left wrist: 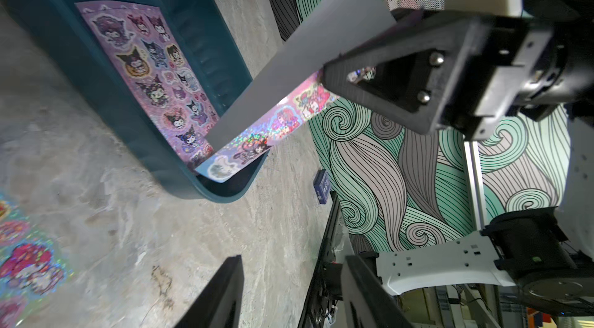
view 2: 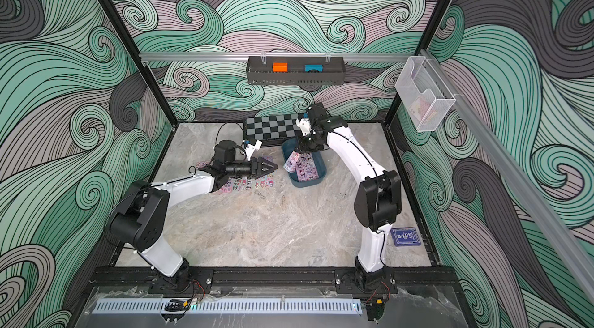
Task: Take the stickers out of the storage box
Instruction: Pick up the sticker from the storage box, then place the sticker at the center of the board.
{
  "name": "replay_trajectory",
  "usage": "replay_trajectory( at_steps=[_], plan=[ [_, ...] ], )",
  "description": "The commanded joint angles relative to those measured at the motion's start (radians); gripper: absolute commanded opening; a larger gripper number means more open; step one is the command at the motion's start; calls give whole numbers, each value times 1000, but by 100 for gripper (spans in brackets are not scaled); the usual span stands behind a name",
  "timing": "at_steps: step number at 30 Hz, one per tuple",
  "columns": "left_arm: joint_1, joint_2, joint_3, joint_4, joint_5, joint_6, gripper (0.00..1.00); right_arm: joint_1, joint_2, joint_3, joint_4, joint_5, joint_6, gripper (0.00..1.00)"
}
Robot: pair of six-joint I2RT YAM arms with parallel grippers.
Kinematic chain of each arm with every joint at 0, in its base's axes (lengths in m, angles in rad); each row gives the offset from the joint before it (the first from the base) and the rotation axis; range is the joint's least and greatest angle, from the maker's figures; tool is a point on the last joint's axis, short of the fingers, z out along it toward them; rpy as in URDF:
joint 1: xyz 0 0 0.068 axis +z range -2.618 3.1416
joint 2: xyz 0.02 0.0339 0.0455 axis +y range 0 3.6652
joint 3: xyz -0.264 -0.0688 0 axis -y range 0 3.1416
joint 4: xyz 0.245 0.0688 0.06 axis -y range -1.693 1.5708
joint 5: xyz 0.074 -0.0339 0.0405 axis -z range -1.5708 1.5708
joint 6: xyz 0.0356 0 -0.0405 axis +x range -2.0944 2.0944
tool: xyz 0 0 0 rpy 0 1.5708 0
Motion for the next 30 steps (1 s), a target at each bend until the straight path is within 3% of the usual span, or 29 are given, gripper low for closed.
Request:
replay_trajectory(
  at_steps=[1, 8, 16, 24, 30],
  plan=[
    [-25, 34, 72, 74, 40, -47, 54, 3, -31, -37, -2, -77, 10, 33],
    [-32, -13, 80, -51, 3, 56, 54, -1, -51, -66, 2, -110, 2, 31],
    [-36, -100, 99, -380, -80, 370, 54, -1, -46, -40, -103, -242, -42, 32],
    [-38, -112, 109, -414, -47, 428, 54, 3, -40, -39, -164, -357, -85, 32],
    [-48, -92, 108, -386, 27, 394, 52, 10, -28, -26, -168, -422, -90, 32]
  ],
)
